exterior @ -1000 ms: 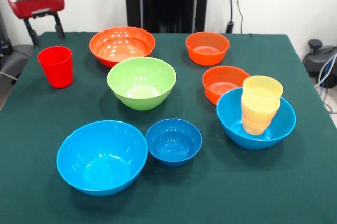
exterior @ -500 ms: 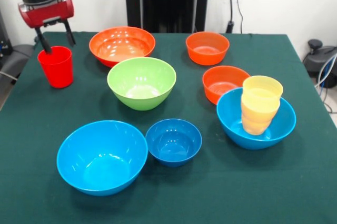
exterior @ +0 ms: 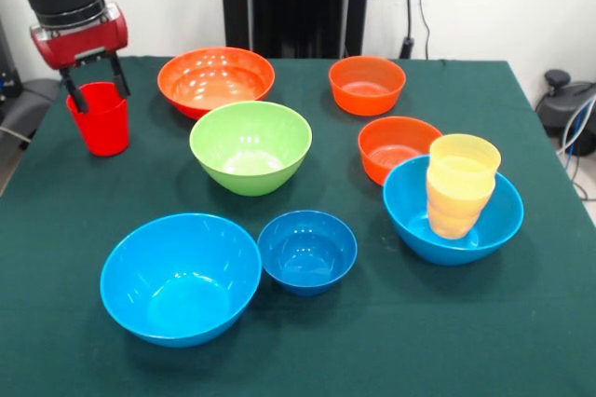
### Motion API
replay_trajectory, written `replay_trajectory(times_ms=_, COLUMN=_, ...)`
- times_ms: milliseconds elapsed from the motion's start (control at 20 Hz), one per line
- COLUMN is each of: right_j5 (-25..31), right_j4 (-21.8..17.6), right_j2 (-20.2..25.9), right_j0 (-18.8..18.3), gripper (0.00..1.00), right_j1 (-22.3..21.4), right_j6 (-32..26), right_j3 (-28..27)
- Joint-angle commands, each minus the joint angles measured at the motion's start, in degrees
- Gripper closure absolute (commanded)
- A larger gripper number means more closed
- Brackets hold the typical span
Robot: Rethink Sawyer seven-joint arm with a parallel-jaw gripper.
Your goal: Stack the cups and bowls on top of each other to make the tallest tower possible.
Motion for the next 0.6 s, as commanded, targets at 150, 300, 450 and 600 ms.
replay_trajectory(times_ms=150, right_j5=-0.35, right_j4=-4.44, right_j2=-0.44, right_j0=3.79, gripper=0.0, right_j1=1.43, right_j6=-20.12, right_j3=-5.01)
replay_trajectory(times_ms=300, right_j5=-0.78, right_j4=-4.59, right_j2=-0.72, right_j0=3.94, gripper=0.0, right_j1=1.63, right_j6=-19.82, right_j3=-4.88)
replay_trajectory(times_ms=450, right_j5=-1.1, right_j4=-4.85, right_j2=-0.89, right_j0=4.17, gripper=0.0, right_j1=1.54, right_j6=-19.39, right_j3=-4.79)
replay_trajectory(times_ms=600, right_j5=-0.96, right_j4=-4.99, right_j2=-1.06, right_j0=4.42, gripper=0.0, right_j1=1.05, right_j6=-18.86, right_j3=-4.58)
